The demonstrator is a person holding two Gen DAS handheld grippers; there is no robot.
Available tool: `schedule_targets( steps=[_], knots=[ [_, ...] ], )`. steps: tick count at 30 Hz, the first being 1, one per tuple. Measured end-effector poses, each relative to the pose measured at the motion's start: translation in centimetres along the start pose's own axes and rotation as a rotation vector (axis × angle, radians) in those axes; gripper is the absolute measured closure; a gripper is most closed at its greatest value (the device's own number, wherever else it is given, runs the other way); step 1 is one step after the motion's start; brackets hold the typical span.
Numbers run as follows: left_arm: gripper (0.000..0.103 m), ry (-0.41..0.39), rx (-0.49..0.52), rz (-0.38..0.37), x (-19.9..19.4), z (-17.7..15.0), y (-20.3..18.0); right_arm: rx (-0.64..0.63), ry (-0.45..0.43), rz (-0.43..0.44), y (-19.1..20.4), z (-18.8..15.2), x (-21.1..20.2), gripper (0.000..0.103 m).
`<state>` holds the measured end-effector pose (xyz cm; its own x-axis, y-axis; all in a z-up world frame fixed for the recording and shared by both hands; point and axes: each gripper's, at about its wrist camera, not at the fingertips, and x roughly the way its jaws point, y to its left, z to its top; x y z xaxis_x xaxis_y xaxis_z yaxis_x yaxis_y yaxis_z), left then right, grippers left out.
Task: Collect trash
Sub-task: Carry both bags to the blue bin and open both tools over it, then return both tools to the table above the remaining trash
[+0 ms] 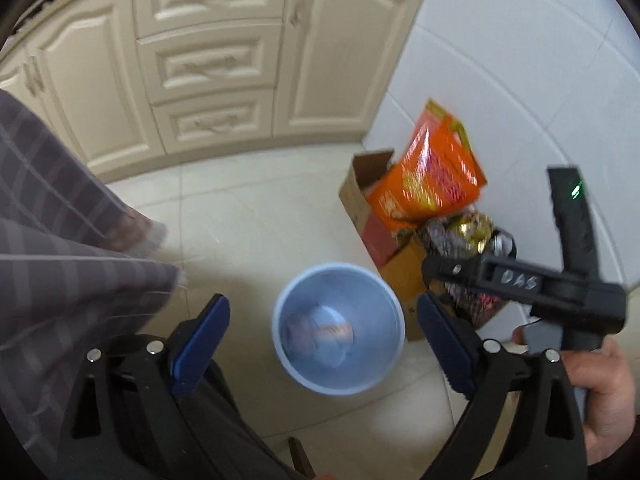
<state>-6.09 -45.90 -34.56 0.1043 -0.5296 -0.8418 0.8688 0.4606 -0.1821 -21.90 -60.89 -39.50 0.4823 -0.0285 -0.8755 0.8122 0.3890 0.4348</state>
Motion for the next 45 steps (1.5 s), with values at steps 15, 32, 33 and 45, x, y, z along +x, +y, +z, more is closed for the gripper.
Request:
schedule_targets(
  steps=[15, 32, 33, 45],
  knots=[
    [0.008, -0.385, -0.017, 0.078, -17.8, 2.6, 0.5, -0.214, -0.219, 0.088, 11.4, 0.2, -9.9, 0.006],
    [0.005, -0.655, -0.290, 0.401, -35.1, -1.8, 12.1, -0.700, -0.364, 0.380, 35.2, -5.9, -18.7, 0.006],
    [0.005, -0.667, -0.307, 0.433, -36.1, -2.4, 13.0, -0.720, -0.368, 0.391, 36.3, -6.6, -18.9, 0.006],
    [0.005, -0.643, -0.492, 0.692, -41.3, -9.0, 20.8, -0.904, -0.329, 0.461, 45.5, -12.6, -18.0, 0.006]
  ],
)
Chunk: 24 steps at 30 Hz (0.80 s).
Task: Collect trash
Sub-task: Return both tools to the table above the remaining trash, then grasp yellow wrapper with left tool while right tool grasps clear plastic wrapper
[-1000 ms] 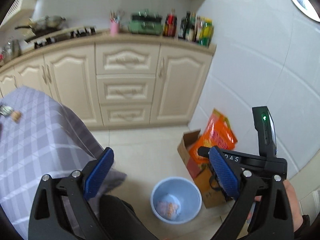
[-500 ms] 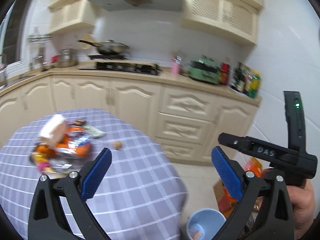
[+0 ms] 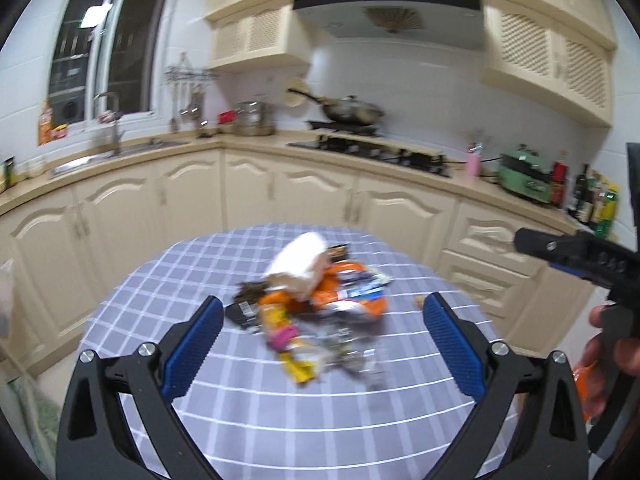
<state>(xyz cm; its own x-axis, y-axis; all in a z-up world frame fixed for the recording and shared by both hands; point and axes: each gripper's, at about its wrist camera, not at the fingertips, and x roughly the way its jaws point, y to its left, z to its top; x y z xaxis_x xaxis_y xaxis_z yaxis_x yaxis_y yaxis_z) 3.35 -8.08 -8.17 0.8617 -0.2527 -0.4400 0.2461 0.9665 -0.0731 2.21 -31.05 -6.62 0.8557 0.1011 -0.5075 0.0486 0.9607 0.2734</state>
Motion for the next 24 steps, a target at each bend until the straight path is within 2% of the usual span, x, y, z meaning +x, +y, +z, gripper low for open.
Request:
schedule_targets(
  steps=[3, 9, 17, 22, 23, 24],
  knots=[
    [0.005, 0.020, -0.013, 0.042, 0.5, -0.5, 2.0, -0.027, 0.027, 0.016, 1.4, -0.1, 1.6, 0.006],
    [0.005, 0.129, -0.026, 0.098, 4.2, -1.5, 3.8, -0.060, 0.094, 0.043, 3.2, -0.5, 5.2, 0.006],
    [0.005, 0.270, -0.036, 0.120, 10.6, -2.2, 4.5, -0.051, 0.170, 0.070, 2.7, -1.7, 8.7, 0.006],
    [0.006, 0.341, -0.093, 0.089, 13.6, -2.6, 5.4, -0.034, 0.230, 0.117, 2.2, -2.8, 10.3, 0.006],
    [0.009, 0.355, -0.100, 0.076, 14.1, -2.7, 5.5, -0.034, 0.244, 0.129, 2.3, -3.1, 10.7, 0.006],
    [0.026, 0.375, -0.108, 0.054, 14.5, -2.8, 5.5, -0.037, 0.260, 0.143, 2.5, -3.3, 11.1, 0.006]
  ],
)
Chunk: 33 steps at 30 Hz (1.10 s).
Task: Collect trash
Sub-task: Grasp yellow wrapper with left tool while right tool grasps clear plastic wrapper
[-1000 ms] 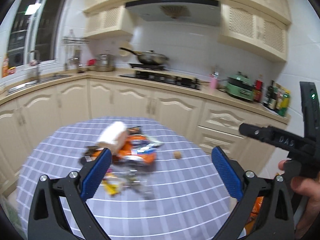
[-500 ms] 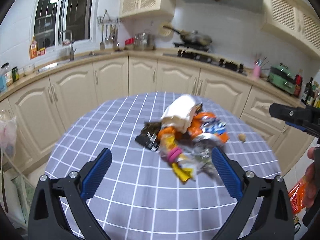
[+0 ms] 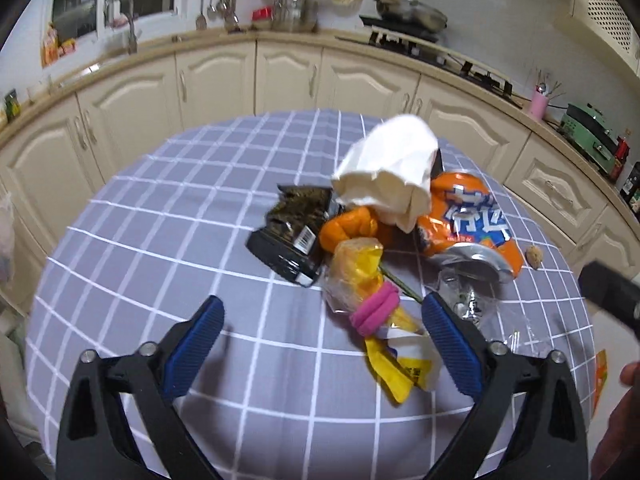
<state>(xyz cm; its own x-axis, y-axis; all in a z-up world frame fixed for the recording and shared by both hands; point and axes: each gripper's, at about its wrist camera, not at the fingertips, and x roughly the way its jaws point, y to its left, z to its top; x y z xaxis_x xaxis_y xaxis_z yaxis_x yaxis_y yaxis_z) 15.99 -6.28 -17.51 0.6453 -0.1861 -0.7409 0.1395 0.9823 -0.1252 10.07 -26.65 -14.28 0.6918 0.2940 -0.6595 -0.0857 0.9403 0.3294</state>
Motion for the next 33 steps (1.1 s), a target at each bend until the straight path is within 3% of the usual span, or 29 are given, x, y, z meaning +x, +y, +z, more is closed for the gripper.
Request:
schedule_targets(
  steps=[2, 3, 4, 6, 8, 11, 13, 20, 28, 29, 31, 32, 33],
  knots=[
    [0.046, 0.023, -0.009, -0.047, 0.5, 0.2, -0.1, -0.008, 0.030, 0.020, 0.3, -0.3, 1.0, 0.007],
    [0.057, 0.029, -0.013, -0.074, 0.7, 0.2, -0.1, -0.009, 0.043, 0.025, 0.5, -0.4, 1.4, 0.014],
    [0.061, 0.031, -0.009, -0.082, 0.7, 0.2, -0.2, -0.010, 0.061, 0.027, 0.7, -0.6, 2.0, 0.019],
    [0.062, 0.031, 0.008, -0.090, 0.7, 0.1, -0.4, -0.015, 0.100, 0.037, 1.0, -1.0, 3.1, 0.035],
    [0.064, 0.032, 0.016, -0.101, 0.4, -0.2, -0.3, -0.022, 0.125, 0.039, 1.4, -1.4, 3.8, 0.045],
    [0.065, 0.027, 0.025, -0.103, -0.3, -0.8, 0.1, -0.052, 0.158, 0.065, 2.2, -1.9, 4.5, 0.052],
    [0.065, 0.024, 0.026, -0.101, -0.8, -1.2, 0.5, -0.085, 0.175, 0.064, 2.9, -2.5, 4.9, 0.069],
    [0.066, 0.003, 0.046, -0.114, -2.7, -2.4, 1.1, -0.081, 0.109, 0.074, 3.0, -3.4, 2.5, 0.096],
    [0.066, -0.018, 0.075, -0.130, -4.7, -3.6, 0.3, -0.084, 0.135, 0.065, 2.1, -4.4, 1.3, 0.093],
    [0.066, -0.018, 0.075, -0.132, -4.8, -3.7, 0.2, -0.090, 0.139, 0.061, 2.1, -4.5, 1.2, 0.084],
    [0.066, -0.018, 0.077, -0.134, -4.9, -3.9, 0.0, -0.092, 0.137, 0.083, 2.1, -4.6, 1.1, 0.058],
    [0.066, -0.016, 0.078, -0.135, -4.9, -4.0, 0.0, -0.086, 0.134, 0.103, 2.1, -4.6, 1.1, 0.049],
    [0.066, -0.014, 0.080, -0.139, -4.9, -4.1, 0.1, -0.078, 0.134, 0.122, 2.3, -4.7, 1.1, 0.049]
  ],
)
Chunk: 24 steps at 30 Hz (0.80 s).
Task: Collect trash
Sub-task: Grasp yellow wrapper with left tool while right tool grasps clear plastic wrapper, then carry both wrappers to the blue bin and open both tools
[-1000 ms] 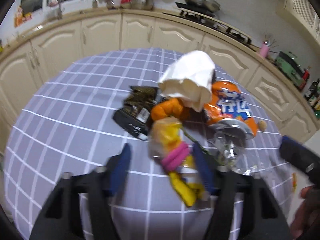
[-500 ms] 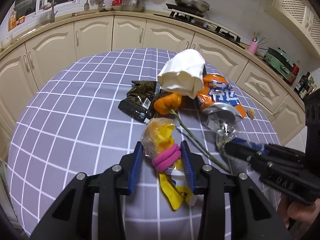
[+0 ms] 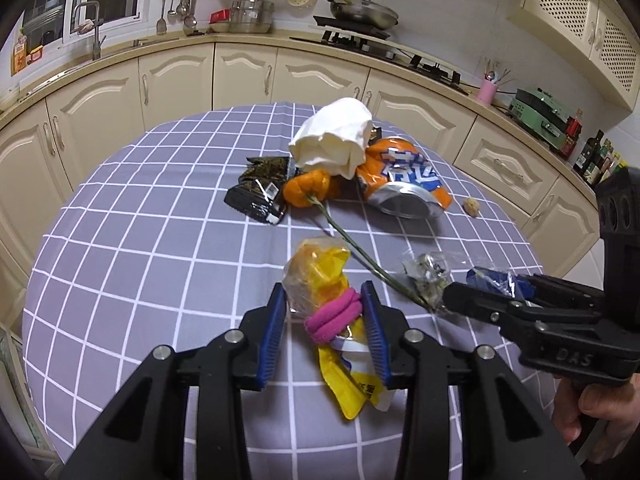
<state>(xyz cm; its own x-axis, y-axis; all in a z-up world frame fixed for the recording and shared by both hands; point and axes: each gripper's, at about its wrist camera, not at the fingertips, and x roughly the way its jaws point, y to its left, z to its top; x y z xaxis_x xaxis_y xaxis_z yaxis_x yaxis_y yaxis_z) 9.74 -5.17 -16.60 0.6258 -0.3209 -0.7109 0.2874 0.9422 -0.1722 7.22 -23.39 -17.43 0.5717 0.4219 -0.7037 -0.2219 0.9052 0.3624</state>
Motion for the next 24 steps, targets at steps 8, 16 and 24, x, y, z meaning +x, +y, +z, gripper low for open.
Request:
schedule_targets(
  steps=[8, 16, 24],
  knots=[
    [0.066, 0.001, 0.011, 0.006, -0.1, -0.5, -0.4, -0.065, 0.006, -0.033, 0.9, -0.1, 1.2, 0.079],
    [0.066, -0.039, 0.035, -0.018, -1.7, -0.1, -2.0, -0.058, -0.108, -0.026, 0.6, -0.2, -3.2, 0.079],
    [0.066, -0.122, 0.103, -0.094, -4.3, 1.7, -6.6, -0.009, -0.267, -0.078, -1.9, 0.2, -10.5, 0.079]
  ],
)
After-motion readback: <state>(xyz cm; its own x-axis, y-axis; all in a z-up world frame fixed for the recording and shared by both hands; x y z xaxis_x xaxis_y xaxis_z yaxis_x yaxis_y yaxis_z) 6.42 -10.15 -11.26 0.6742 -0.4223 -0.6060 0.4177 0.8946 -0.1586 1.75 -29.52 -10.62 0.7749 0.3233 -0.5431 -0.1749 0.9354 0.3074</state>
